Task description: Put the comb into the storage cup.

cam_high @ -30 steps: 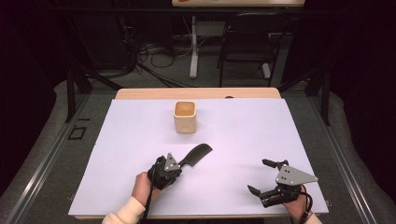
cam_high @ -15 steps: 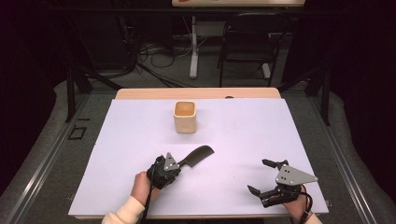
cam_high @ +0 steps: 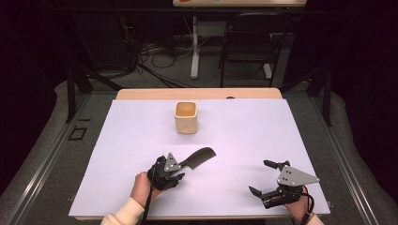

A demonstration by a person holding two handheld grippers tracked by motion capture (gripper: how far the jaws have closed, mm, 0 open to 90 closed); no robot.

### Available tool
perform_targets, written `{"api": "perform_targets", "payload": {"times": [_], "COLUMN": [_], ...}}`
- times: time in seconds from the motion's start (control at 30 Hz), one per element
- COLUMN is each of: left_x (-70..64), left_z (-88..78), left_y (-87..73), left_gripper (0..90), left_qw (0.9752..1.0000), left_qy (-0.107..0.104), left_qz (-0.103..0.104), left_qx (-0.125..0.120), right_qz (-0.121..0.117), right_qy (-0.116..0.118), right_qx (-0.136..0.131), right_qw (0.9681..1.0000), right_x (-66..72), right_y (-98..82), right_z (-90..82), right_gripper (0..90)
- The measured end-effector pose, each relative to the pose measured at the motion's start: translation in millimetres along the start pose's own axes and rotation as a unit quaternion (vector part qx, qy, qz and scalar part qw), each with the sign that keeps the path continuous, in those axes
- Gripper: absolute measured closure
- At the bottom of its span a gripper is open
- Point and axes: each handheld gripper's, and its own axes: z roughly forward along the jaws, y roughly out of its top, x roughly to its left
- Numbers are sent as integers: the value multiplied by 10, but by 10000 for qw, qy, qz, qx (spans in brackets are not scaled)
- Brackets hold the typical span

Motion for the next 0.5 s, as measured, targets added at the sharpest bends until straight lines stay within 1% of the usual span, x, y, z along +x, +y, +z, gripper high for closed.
{"api": "perform_targets", "payload": {"times": [0.1,0.13,0.2,0.23,0.27,0.3,0.33,0.4,0.47,0.5], "left_x": [22,33,50,56,62,68,81,106,123,132], "left_z": [-15,-21,-27,-29,-30,-28,-31,-30,-29,-28], "left_y": [15,24,40,46,57,67,81,100,116,125], "left_gripper": [555,512,428,346,346,271,234,170,148,118], "left_qw": [10000,9999,9998,9997,9995,9994,9992,9990,9988,9986], "left_qy": [63,116,156,161,197,244,264,244,261,271], "left_qz": [-28,-48,-70,-66,-47,-46,-22,-36,-25,-31], "left_qx": [34,77,144,167,225,257,310,374,418,463], "right_qz": [28,29,22,20,20,20,13,10,10,14], "right_qy": [5,7,2,-1,-1,-1,-6,-19,-14,-17], "right_qx": [8,9,7,10,10,21,20,12,12,10], "right_qw": [10000,10000,10000,10000,10000,10000,10000,10000,10000,10000], "right_x": [3,3,3,1,1,1,1,4,3,3], "right_y": [-1,-1,-2,-3,-3,-3,-4,-4,-6,-6], "right_z": [1,1,4,6,6,7,9,11,10,9], "right_gripper": [5,5,5,5,5,5,5,5,5,5]}}
